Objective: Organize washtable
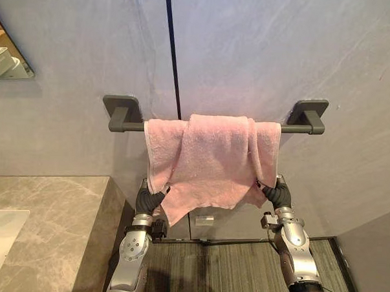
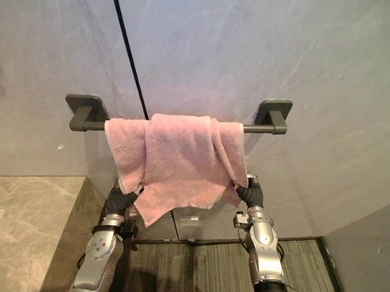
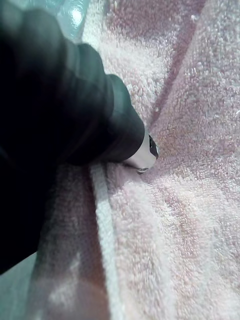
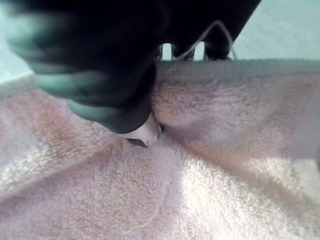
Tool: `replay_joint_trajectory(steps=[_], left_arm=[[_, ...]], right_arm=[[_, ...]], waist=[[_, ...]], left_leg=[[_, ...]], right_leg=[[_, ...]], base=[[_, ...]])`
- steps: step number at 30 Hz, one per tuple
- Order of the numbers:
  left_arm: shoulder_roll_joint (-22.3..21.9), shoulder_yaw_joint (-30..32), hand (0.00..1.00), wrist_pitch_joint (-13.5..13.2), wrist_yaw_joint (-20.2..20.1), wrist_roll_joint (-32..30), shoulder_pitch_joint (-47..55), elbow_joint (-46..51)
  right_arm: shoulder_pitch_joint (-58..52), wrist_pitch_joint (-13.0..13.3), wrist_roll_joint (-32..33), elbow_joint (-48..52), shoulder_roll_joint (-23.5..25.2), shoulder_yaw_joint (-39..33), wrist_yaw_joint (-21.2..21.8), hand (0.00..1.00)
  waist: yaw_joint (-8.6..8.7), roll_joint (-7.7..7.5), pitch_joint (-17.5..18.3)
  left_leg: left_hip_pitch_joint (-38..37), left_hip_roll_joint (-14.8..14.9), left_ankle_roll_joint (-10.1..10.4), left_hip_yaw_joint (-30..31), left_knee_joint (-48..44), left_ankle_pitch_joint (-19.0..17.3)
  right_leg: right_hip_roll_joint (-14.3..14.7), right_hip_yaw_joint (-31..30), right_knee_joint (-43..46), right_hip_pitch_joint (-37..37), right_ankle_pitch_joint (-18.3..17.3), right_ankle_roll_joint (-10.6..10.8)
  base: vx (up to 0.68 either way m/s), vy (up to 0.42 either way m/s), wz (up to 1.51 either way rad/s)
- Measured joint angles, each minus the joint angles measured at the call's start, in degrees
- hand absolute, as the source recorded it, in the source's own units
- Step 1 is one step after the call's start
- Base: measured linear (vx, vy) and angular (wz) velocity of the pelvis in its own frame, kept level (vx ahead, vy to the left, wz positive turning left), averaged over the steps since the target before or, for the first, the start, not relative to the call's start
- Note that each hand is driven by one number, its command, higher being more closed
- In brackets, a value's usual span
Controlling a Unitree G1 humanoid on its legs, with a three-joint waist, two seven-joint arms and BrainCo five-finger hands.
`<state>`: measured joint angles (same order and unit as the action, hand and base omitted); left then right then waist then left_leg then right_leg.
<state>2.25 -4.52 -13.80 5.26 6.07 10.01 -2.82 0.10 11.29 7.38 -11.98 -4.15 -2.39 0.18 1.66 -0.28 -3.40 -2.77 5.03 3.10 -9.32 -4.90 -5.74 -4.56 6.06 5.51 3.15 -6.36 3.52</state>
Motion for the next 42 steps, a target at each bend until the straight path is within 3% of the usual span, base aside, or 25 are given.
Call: replay_joint_trajectory(steps=[12, 23, 24, 25, 30, 34, 42], left_arm=[[-1.14, 0.46, 1.00, -0.49, 0.00, 0.03, -0.36, -2.61], [0.37, 0.67, 1.00, -0.62, 0.00, -0.12, -1.56, -4.63], [0.39, 0.66, 1.00, -0.61, 0.00, -0.14, -1.55, -4.73], [0.42, 0.67, 0.00, -0.63, 0.00, -0.14, -1.56, -4.76], [1.05, 2.16, 0.00, -0.62, 0.30, -0.08, -1.58, -5.62], [1.49, 2.61, 0.00, -0.53, 1.33, 0.00, -1.54, -5.61], [1.48, 2.24, 0.00, 0.27, 1.38, 0.13, 0.34, -5.84]], right_arm=[[-0.54, 1.22, -0.25, -1.40, 0.36, 0.01, 0.01, 1.00], [0.11, 1.80, -1.31, -4.86, 0.36, 0.37, 0.01, 1.00], [0.12, 1.80, -1.33, -5.03, 0.37, 0.39, 0.01, 0.00], [0.13, 1.80, -1.33, -5.14, 0.36, 0.38, -0.01, 0.00], [0.18, 1.74, -1.28, -6.69, 0.22, -0.07, -1.19, 0.00], [-0.11, -0.46, -1.28, -8.46, 0.16, -2.18, -2.53, 0.00], [-2.44, -1.62, -1.29, -9.56, -0.23, -2.52, -3.74, 0.00]], waist=[[-0.08, -1.00, 0.30], [-0.24, -0.66, 0.63], [-0.35, -0.59, 0.66], [-0.36, -0.59, 0.66], [-0.29, -0.48, 0.78], [-0.14, -0.04, 0.87], [0.53, 0.19, 0.81]], left_leg=[[0.00, -0.09, 0.07, 0.40, -1.28, -1.41], [-0.55, -0.12, 0.10, 0.07, -0.95, -1.37], [-0.65, -0.12, 0.10, -0.11, -0.81, -1.36], [-0.69, -0.13, 0.14, -0.15, -0.71, -1.33], [-1.09, -0.17, 0.39, -0.34, 0.95, -0.72], [-1.10, -0.16, 0.40, -0.36, 1.36, -0.72], [-1.96, 0.16, 0.45, -0.51, 2.36, -0.65]], right_leg=[[-0.24, 0.16, 1.39, -0.22, -1.58, 0.26], [-0.30, 0.02, 1.34, 0.06, -1.52, 0.20], [-0.30, -0.06, 1.26, 0.06, -1.45, 0.15], [-0.30, -0.07, 1.23, 0.03, -1.43, 0.13], [-0.12, 0.01, 0.09, 0.03, -0.93, -0.01], [-0.03, 0.11, -1.09, 0.82, -0.58, -0.06], [0.41, 0.01, -2.42, 1.67, 0.74, -0.42]], base=[[0.00, 0.000, 0.01], [-0.01, 0.001, -0.01], [-0.02, 0.004, -0.05], [-0.02, 0.004, -0.05], [0.00, 0.000, -0.01], [0.05, 0.003, 0.01], [0.02, 0.002, -0.01]])
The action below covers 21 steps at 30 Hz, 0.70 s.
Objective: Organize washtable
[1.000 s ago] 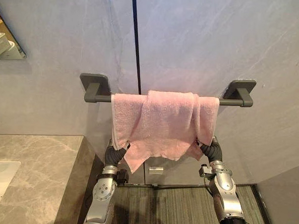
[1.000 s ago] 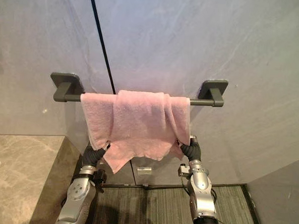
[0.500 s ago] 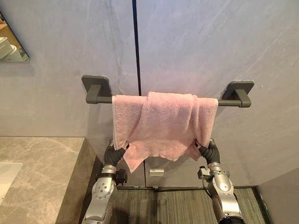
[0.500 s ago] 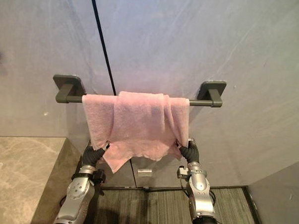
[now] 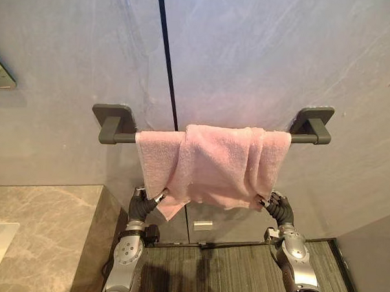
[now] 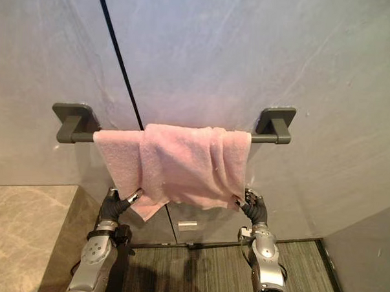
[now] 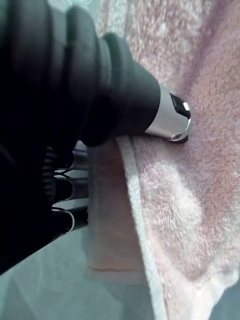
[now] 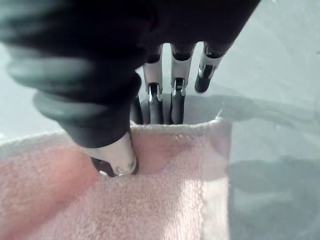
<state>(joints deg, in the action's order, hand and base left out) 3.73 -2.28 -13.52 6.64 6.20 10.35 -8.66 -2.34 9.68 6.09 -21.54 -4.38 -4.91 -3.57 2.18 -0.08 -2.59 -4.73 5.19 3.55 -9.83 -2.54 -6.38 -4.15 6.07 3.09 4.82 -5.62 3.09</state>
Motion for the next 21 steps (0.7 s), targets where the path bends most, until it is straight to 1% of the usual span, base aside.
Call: replay_joint_trajectory(steps=[5, 11, 14, 19, 21], left_arm=[[0.02, -0.94, 0.00, 0.79, -0.06, 0.44, 1.11, -0.62], [0.25, -1.87, 0.00, 1.02, -0.06, 1.02, 1.58, -2.73], [0.45, -1.84, 0.00, 1.19, -0.03, 1.03, 2.21, -2.80], [0.49, -1.06, 0.00, 1.62, 0.04, 1.45, 2.41, -3.25], [0.49, 0.88, 0.00, 1.83, 0.18, 2.11, 2.68, -3.25]], right_arm=[[-0.43, -0.03, -0.21, 0.05, 0.17, 0.45, 0.06, 0.00], [-2.06, -0.07, -1.42, 0.17, 0.58, 1.57, 0.04, 0.00], [-2.25, -0.12, -1.81, 0.19, 0.55, 1.50, -0.03, 0.00], [-3.81, -0.17, -1.78, 0.60, 0.44, 0.83, -0.20, 0.00], [-4.07, -0.17, -1.75, 0.67, 0.44, -0.79, -0.40, 0.00]], waist=[[-0.01, 0.22, -0.10], [-0.02, 0.22, -0.12], [0.07, 0.49, -0.32], [0.10, 0.56, -0.40], [0.08, 0.51, -0.41]], left_leg=[[0.12, -0.20, -0.38, -1.03, 0.01, 0.26], [0.22, -0.52, -0.40, -1.14, 0.32, 1.29], [0.62, -0.34, -0.27, -1.13, 0.72, 2.04], [0.50, -0.16, -0.06, -0.80, 1.76, 2.82], [0.52, -0.22, -0.06, -0.83, 1.76, 2.82]], right_leg=[[-0.16, -0.44, -1.29, -0.01, 1.47, 0.06], [-0.44, -1.03, -1.29, -0.38, 1.66, 0.30], [-0.19, -1.05, -1.20, -1.14, 1.87, 0.27], [0.11, -0.96, -0.95, -1.89, 1.94, 0.23], [0.06, -1.02, -0.82, -1.99, 1.93, 0.24]], base=[[-0.03, 0.021, -0.10], [-0.09, 0.001, -0.03], [-0.10, -0.026, -0.03], [-0.06, -0.018, 0.01], [0.00, 0.000, 0.00]])
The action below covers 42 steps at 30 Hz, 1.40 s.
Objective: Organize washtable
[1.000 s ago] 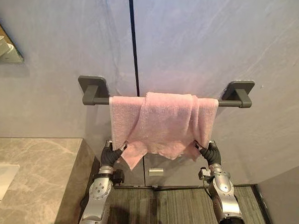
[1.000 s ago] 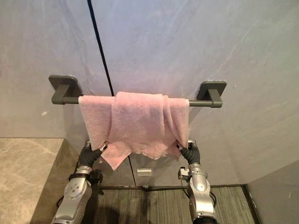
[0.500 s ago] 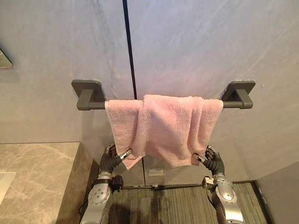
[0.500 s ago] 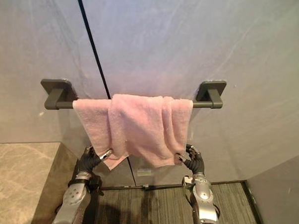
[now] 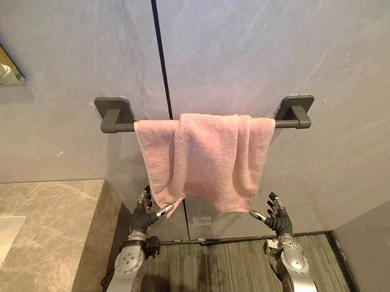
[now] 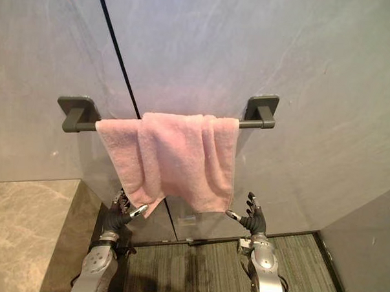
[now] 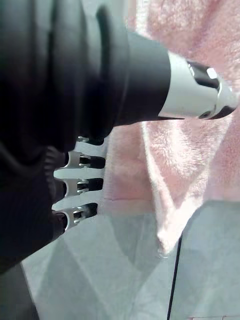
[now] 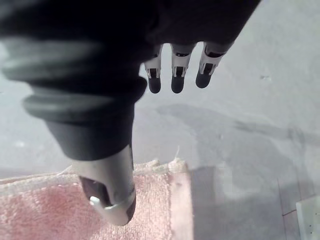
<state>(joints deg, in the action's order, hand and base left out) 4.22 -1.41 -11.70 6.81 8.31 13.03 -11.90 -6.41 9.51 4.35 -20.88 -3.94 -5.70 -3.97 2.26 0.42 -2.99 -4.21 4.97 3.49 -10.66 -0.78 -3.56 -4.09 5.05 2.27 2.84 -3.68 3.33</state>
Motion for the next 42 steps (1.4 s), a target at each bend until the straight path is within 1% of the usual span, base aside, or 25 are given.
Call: replay_joint_trajectory(steps=[2, 5, 8, 11, 15, 19, 23, 25, 26, 29, 30, 32, 33, 35, 36, 38, 39, 42], left_arm=[[0.07, 2.06, 0.00, 0.01, 0.91, 0.02, 0.01, 0.01], [0.42, 5.13, 0.00, 0.00, 1.56, 0.06, -0.02, 0.18], [0.15, 8.61, 0.00, 0.04, 2.18, 0.08, 0.11, 1.93], [-1.24, 12.93, 0.00, -0.04, 2.36, 0.14, 1.34, 7.61], [-2.43, 14.40, 0.00, -0.40, 2.51, 0.13, 3.20, 15.19], [-3.75, 16.53, 0.00, -1.54, 3.46, 0.41, 3.53, 20.24], [-3.82, 17.92, 0.00, -3.63, 3.78, 2.11, 3.60, 29.48], [-3.71, 17.77, 0.00, -4.98, 4.16, 2.39, 3.32, 33.86], [-3.39, 17.40, 0.00, -5.61, 4.47, 2.41, 3.09, 36.65], [-2.60, 16.22, 0.00, -6.89, 4.47, 2.52, 2.59, 40.80], [-1.21, 14.44, 0.00, -7.61, 4.44, 2.50, 2.02, 42.84], [0.23, 12.46, 0.00, -7.83, 4.38, 2.51, 1.55, 44.84], [1.80, 10.14, 0.00, -8.53, 3.97, 2.82, 1.52, 47.32], [3.63, 7.47, 0.00, -9.21, 3.06, 3.48, 1.51, 49.74], [5.46, 5.23, 0.00, -9.96, 2.02, 4.63, 1.46, 51.07], [8.06, 2.10, 0.00, -10.42, 0.19, 6.87, 0.87, 52.14], [9.71, -0.12, 0.00, -10.96, -1.80, 9.89, 0.21, 52.20], [13.55, -4.85, 0.00, -11.09, -5.47, 14.92, -1.26, 52.36]], right_arm=[[-0.33, -0.03, 0.02, 0.86, -0.02, -1.86, -0.76, 0.00], [-0.80, -0.06, 0.05, 4.76, -0.10, -5.46, -1.40, 0.00], [-0.87, -0.06, 0.05, 11.46, -0.17, -9.65, -2.35, 0.00], [-1.17, 0.10, 0.05, 18.88, -0.25, -13.55, -2.89, 0.00], [-2.38, 0.69, 0.03, 28.40, -0.32, -16.41, -3.59, 0.00], [-2.46, 1.61, 0.39, 34.46, -0.29, -17.03, -3.55, 0.00], [-1.86, 4.25, 4.27, 43.09, -0.31, -16.25, -3.04, 0.00], [-0.05, 5.85, 5.42, 46.53, -0.62, -14.71, -1.95, 0.00], [0.86, 6.67, 6.54, 48.68, -1.51, -12.64, -1.16, 0.00], [2.33, 8.04, 7.75, 52.14, -3.17, -8.16, 0.28, 0.00], [3.60, 8.47, 9.55, 53.85, -4.75, -4.40, 2.09, 0.00], [5.25, 9.36, 10.91, 54.16, -6.41, -0.52, 3.86, 0.00], [6.63, 9.84, 12.11, 54.92, -7.89, 3.14, 5.42, 0.00], [7.54, 10.43, 13.47, 55.99, -9.42, 6.94, 6.57, 0.00], [8.51, 10.49, 13.89, 56.08, -10.83, 9.81, 7.65, 0.00], [9.51, 10.51, 15.40, 56.09, -13.09, 13.05, 8.92, 0.00], [9.92, 10.51, 16.70, 56.09, -14.56, 15.06, 9.96, 0.00], [10.76, 10.43, 19.05, 56.16, -17.60, 18.91, 11.82, 0.00]], waist=[[-0.02, -0.04, -0.04], [-0.02, -0.46, -0.38], [-0.03, -1.00, -0.78], [-0.02, -1.09, -1.52], [0.08, -1.14, -1.82], [0.08, -1.02, -1.89], [0.04, -0.81, -2.02], [0.08, -0.70, -2.09], [0.11, -0.60, -2.09], [0.10, -0.55, -2.11], [0.05, -0.54, -2.11], [0.05, -0.54, -2.12], [0.02, -0.53, -2.12], [-0.01, -0.52, -2.12], [-0.03, -0.45, -2.08], [-0.05, -0.35, -2.03], [-0.04, -0.33, -2.02], [0.03, -0.17, -1.93]], left_leg=[[0.01, -0.07, 0.00, -0.04, -0.01, 0.00], [0.00, -0.05, -0.04, -0.15, -0.19, -0.03], [-0.13, -0.01, -0.17, -0.10, -0.28, -0.21], [-0.50, 0.02, -0.27, -0.11, -1.86, -1.43], [-0.58, 0.11, -0.25, -0.08, -3.41, -2.38], [-0.56, 0.15, -0.25, 0.02, -4.14, -2.85], [-0.53, 0.10, -0.34, 0.01, -4.43, -3.08], [-0.52, 0.08, -0.40, -0.03, -4.94, -3.34], [-0.57, 0.08, -0.44, -0.06, -5.29, -3.48], [-0.64, 0.05, -0.44, -0.05, -5.38, -3.48], [-0.96, 0.06, -0.44, -0.02, -5.42, -3.48], [-1.58, 0.06, -0.45, -0.09, -5.40, -3.48], [-1.76, 0.05, -0.45, -0.11, -5.39, -3.49], [-1.83, 0.05, -0.46, -0.12, -5.41, -3.48], [-2.08, 0.05, -0.46, -0.25, -5.42, -3.48], [-2.20, 0.01, -0.48, -0.27, -5.44, -3.46], [-2.28, 0.00, -0.48, -0.27, -5.49, -3.45], [-2.64, 0.00, -0.48, -0.30, -5.50, -3.45]], right_leg=[[-0.05, -0.02, -0.02, 0.00, -0.01, 0.01], [-0.08, -0.37, 0.05, 0.39, -0.06, 0.05], [-0.07, -0.37, 0.07, 0.57, -0.08, 0.07], [-0.24, -0.52, 0.73, 1.26, -0.62, 0.18], [-0.32, -0.55, 1.13, 1.84, -1.08, 0.27], [-0.37, -0.54, 1.73, 1.90, -1.51, 0.30], [-0.47, -0.52, 1.73, 2.02, -1.52, 0.31], [-0.54, -0.53, 1.73, 2.11, -1.52, 0.31], [-0.58, -0.55, 1.74, 2.21, -1.52, 0.31], [-0.62, -0.56, 1.85, 2.46, -1.52, 0.32], [-0.62, -0.54, 1.91, 2.80, -1.52, 0.32], [-0.61, -0.60, 1.94, 3.09, -1.52, 0.32], [-0.62, -0.61, 1.97, 3.21, -1.52, 0.31], [-0.62, -0.61, 2.16, 3.17, -1.52, 0.32], [-0.61, -0.61, 2.36, 3.22, -1.52, 0.32], [-0.64, -0.62, 2.54, 3.26, -1.52, 0.32], [-0.64, -0.64, 2.60, 3.33, -1.52, 0.32], [-0.63, -0.67, 2.61, 3.92, -1.51, 0.32]], base=[[0.00, 0.000, 0.00], [0.05, 0.010, -0.01], [0.00, 0.000, 0.00], [0.00, 0.000, 0.00], [0.00, 0.000, 0.00], [0.00, 0.000, 0.00], [0.00, 0.000, 0.00], [0.00, 0.000, 0.00], [0.00, 0.000, 0.00], [0.00, 0.000, 0.00], [-0.03, -0.004, 0.00], [-0.05, -0.003, -0.01], [-0.06, -0.003, -0.01], [-0.04, -0.004, -0.02], [-0.04, -0.004, -0.04], [-0.04, -0.002, -0.02], [-0.03, -0.001, -0.01], [0.00, 0.000, 0.00]])
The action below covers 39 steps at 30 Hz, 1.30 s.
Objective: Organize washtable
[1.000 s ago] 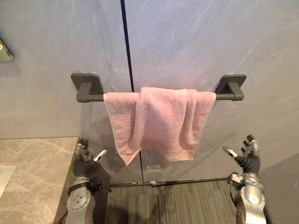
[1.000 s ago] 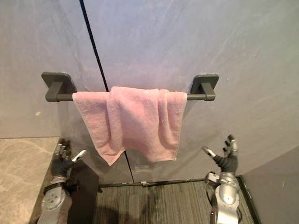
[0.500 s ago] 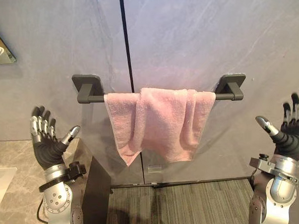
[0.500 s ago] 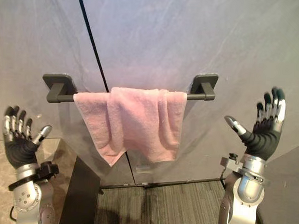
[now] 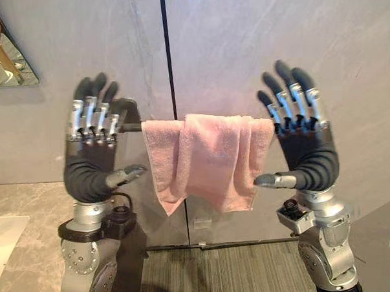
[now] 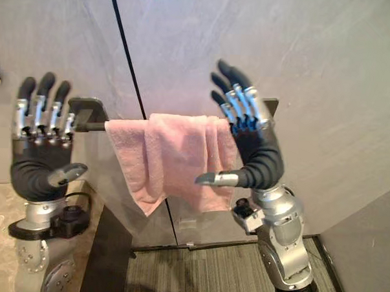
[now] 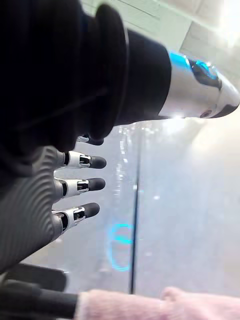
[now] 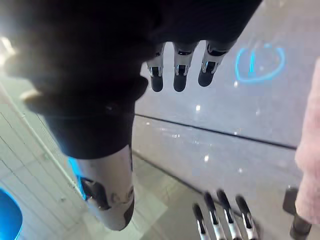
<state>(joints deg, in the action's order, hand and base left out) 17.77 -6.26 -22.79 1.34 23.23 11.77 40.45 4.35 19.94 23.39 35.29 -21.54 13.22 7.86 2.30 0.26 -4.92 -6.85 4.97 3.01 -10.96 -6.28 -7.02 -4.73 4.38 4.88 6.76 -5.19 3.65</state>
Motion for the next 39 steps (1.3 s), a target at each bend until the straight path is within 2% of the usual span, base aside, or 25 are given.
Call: replay_joint_trajectory(steps=[3, 5, 12, 20, 24, 27, 32, 35, 39], left_arm=[[4.31, -3.95, 0.00, 0.05, -4.40, 4.95, -1.59, 0.01], [6.23, -5.26, 0.00, 0.06, -6.26, 5.96, -2.13, 0.01], [13.31, -11.46, 0.00, 0.12, -10.24, 7.67, -2.10, -0.41], [16.48, -14.53, 0.00, -0.32, -11.31, 9.97, -2.07, -5.43], [18.61, -16.20, 0.00, 0.15, -11.27, 9.93, -2.09, -10.45], [19.11, -17.19, 0.00, 1.65, -11.27, 9.82, -2.11, -13.35], [18.84, -19.35, 0.00, 3.94, -11.28, 8.28, -3.72, -18.03], [17.47, -19.65, 0.00, 5.02, -11.25, 7.07, -4.32, -21.24], [13.28, -19.58, 0.00, 6.34, -10.97, 3.93, -5.76, -26.99]], right_arm=[[0.78, -0.03, 3.29, 0.01, -2.80, 1.79, 1.65, 0.00], [1.15, -0.05, 3.96, 0.01, -4.24, 2.87, 2.40, 0.00], [1.72, -0.09, 4.19, 0.04, -11.20, 9.13, 3.73, 0.00], [1.75, -0.59, 3.82, -1.58, -17.59, 12.71, 2.52, 0.00], [2.29, -1.62, 1.27, -5.87, -20.44, 15.65, 2.32, 0.00], [3.02, -2.87, -1.02, -8.44, -21.62, 17.82, 2.32, 0.00], [3.41, -3.33, -4.62, -13.00, -21.35, 21.26, 2.61, 0.00], [3.93, -4.24, -6.91, -16.29, -19.69, 21.66, 3.47, 0.00], [4.26, -5.05, -11.08, -21.49, -16.12, 21.75, 3.63, 0.00]], waist=[[0.03, 0.31, 0.21], [0.15, 0.52, 0.35], [0.08, 0.55, 0.37], [0.07, 0.21, 0.16], [0.05, 0.14, 0.14], [0.03, 0.08, 0.20], [-0.04, 0.05, 0.21], [0.00, 0.04, 0.23], [-0.04, 0.01, 0.25]], left_leg=[[-0.03, 0.00, 0.00, -0.05, 0.00, 0.01], [-0.06, 0.01, 0.00, -0.10, 0.01, 0.01], [-0.92, 0.01, 0.00, -0.51, 0.36, 0.00], [-0.86, -0.01, 0.01, -0.74, 0.40, 0.00], [-0.66, 0.00, 0.01, -0.89, 0.52, 0.00], [0.34, 0.00, 0.01, -1.02, 0.42, 0.01], [0.81, 0.00, 0.01, -0.98, 0.46, 0.01], [1.50, -0.01, 0.00, -0.93, 0.45, 0.03], [2.84, -0.03, -0.03, -0.70, 0.44, 0.13]], right_leg=[[0.02, -0.05, 0.02, -0.02, 0.01, 0.00], [0.03, -0.10, 0.03, 0.00, 0.01, 0.00], [0.06, -0.56, 0.03, 0.18, 0.01, 0.00], [0.06, -1.12, 0.02, -0.04, 0.01, 0.00], [0.08, -1.18, -0.05, -0.32, 0.01, 0.00], [0.08, -1.17, 0.02, -1.23, 0.05, 0.04], [0.07, -1.13, 0.00, -1.72, 0.05, 0.04], [0.07, -1.11, 0.03, -2.14, 0.05, 0.04], [0.07, -1.06, 0.01, -3.36, 0.08, 0.01]], base=[[0.00, 0.000, 0.00], [0.00, 0.000, 0.00], [-0.01, 0.001, -0.01], [0.00, 0.000, 0.00], [0.00, 0.000, 0.00], [0.00, 0.000, 0.00], [0.01, -0.001, 0.00], [0.00, 0.000, 0.00], [0.00, -0.002, 0.02]])
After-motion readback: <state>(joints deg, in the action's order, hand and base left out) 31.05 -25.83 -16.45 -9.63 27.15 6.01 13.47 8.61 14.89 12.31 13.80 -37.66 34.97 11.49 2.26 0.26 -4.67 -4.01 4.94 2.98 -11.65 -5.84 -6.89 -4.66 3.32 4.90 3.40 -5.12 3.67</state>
